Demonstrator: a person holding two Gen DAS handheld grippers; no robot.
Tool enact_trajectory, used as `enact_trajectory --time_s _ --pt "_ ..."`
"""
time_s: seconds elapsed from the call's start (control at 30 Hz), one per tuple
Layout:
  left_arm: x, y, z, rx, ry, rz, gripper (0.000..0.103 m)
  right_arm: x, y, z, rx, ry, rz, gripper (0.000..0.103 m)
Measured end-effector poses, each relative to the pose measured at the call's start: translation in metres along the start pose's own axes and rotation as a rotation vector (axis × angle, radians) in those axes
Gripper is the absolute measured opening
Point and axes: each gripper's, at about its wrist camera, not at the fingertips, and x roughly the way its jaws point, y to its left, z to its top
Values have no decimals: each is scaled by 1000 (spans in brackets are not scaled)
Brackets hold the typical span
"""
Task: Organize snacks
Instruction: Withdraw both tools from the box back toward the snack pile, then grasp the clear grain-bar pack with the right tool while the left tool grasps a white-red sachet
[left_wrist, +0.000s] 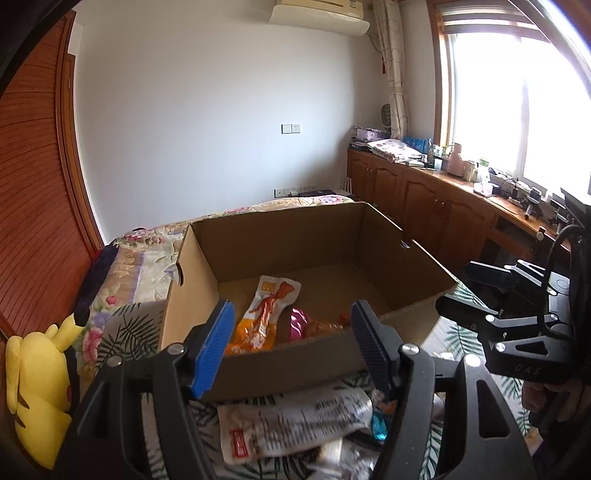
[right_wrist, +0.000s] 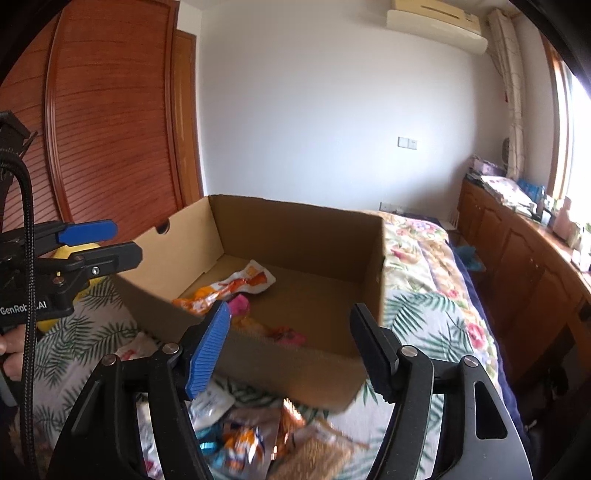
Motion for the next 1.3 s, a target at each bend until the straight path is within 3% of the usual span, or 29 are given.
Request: enact_trajectory --time_s 0.27,0.63,1.3 --pt "-17 -13 -33 -2 27 -19 72 -12 -13 -40 35 36 -27 74" --pt "-10 -22 -94 -39 131 -32 72 20 -40 -98 95 186 -35 71" --pt "-23 -24 -143 -93 194 -45 72 51 -25 -113 103 341 -20 70"
